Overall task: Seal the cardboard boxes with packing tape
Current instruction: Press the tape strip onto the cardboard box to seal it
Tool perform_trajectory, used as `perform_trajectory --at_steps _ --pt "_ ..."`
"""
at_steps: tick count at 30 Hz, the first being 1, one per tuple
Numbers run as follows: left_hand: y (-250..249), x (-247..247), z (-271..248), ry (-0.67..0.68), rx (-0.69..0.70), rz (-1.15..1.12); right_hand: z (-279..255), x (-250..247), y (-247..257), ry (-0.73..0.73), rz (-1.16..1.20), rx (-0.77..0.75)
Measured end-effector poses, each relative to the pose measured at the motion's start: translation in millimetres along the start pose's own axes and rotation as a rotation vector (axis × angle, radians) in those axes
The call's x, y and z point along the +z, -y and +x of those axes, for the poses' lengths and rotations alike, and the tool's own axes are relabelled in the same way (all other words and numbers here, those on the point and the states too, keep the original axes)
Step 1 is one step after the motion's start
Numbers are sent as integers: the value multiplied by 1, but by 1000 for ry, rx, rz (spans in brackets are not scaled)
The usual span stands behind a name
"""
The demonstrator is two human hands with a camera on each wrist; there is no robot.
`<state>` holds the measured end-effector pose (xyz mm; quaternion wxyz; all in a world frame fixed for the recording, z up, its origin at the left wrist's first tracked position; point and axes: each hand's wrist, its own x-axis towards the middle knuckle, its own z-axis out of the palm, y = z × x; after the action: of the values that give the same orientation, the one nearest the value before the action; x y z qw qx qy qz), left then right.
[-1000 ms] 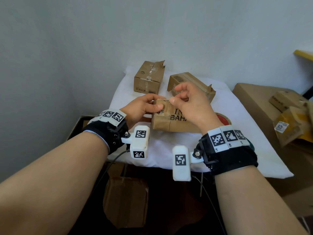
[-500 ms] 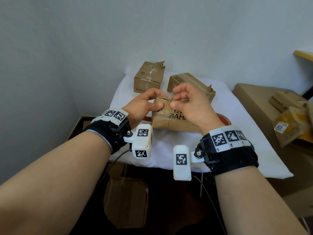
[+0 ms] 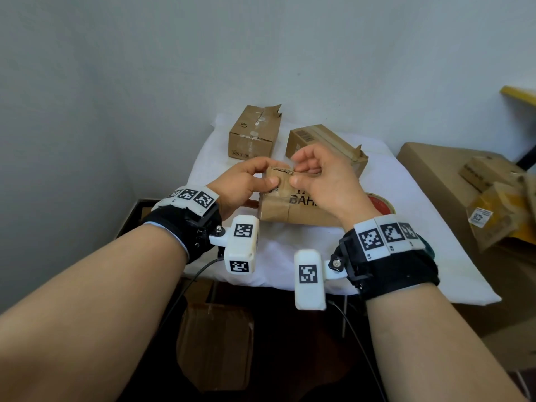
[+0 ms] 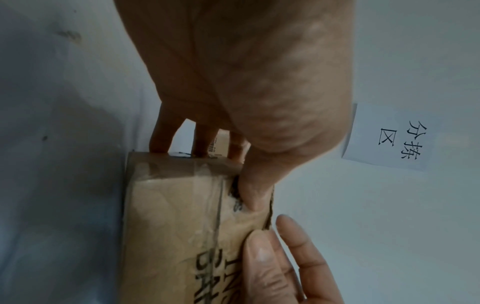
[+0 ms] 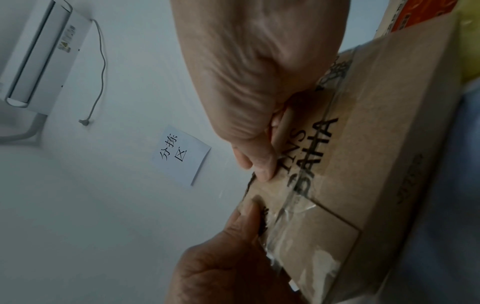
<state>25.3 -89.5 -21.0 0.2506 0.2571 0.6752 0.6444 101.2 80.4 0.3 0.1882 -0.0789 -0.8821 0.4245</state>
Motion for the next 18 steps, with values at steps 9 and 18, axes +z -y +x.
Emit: perform_trajectory --at_steps 9,18 --pt "-3 1 -4 12 -1 11 -1 2 4 1 -8 6" --pt "-3 1 -3 14 -11 0 -1 1 5 -10 -45 25"
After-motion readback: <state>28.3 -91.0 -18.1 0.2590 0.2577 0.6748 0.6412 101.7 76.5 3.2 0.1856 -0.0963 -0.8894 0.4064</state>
